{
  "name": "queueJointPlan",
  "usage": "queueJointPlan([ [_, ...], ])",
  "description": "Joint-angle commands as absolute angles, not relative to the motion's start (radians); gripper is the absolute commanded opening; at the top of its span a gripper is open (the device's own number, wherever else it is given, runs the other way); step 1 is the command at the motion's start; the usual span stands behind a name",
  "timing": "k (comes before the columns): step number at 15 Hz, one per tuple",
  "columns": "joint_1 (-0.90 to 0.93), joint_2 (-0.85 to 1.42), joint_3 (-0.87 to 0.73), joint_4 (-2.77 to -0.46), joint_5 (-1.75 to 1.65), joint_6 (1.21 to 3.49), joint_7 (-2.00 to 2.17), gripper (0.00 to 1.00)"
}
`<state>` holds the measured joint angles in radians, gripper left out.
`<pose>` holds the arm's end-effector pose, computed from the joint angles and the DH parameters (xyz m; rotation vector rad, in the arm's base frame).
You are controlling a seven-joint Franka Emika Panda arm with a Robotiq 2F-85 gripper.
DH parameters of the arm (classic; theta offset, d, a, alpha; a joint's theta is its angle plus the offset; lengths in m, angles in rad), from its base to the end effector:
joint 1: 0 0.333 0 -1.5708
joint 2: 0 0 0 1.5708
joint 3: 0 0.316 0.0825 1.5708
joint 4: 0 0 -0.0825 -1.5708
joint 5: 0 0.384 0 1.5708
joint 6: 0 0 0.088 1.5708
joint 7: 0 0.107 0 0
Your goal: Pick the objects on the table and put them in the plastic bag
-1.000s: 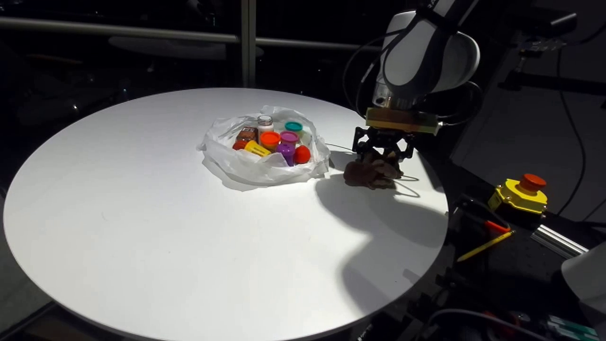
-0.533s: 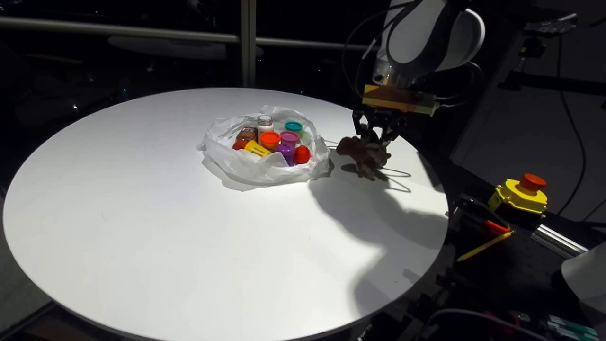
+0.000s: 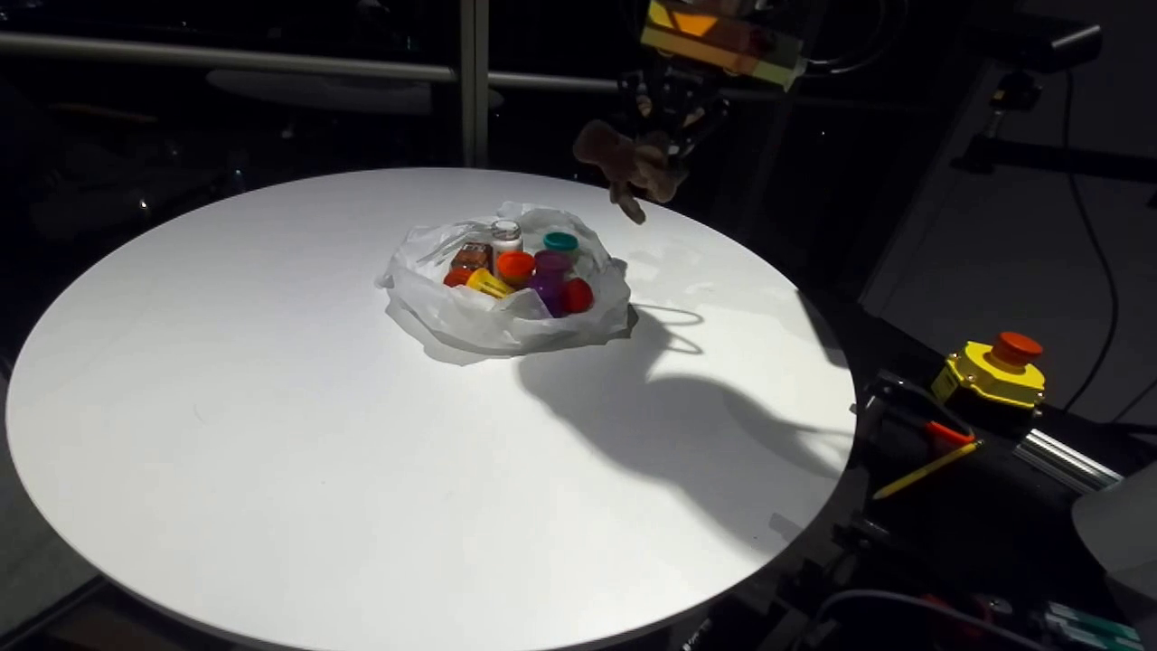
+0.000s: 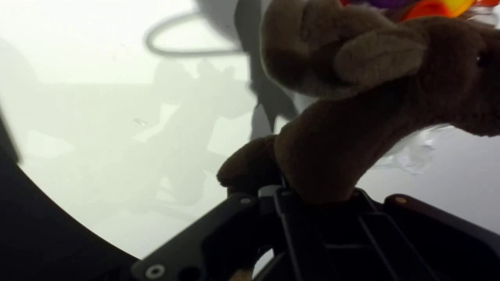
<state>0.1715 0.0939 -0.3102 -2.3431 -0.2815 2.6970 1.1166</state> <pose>0.5311 -0.0644 0.3212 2.6811 -1.4848 0.4850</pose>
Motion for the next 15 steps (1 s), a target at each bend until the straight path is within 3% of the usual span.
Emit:
queueJointPlan([
  [1,0.141,0.134,-0.174,-2.250,-0.257,2.652,1.165,0.15],
  [6,0.141,0.257,-0.087,-2.173,-0.165,2.616,1.145,0.15],
  [15,0.184,0.446,-0.136,-2.054,-0.175,2.612,1.208,0.17],
])
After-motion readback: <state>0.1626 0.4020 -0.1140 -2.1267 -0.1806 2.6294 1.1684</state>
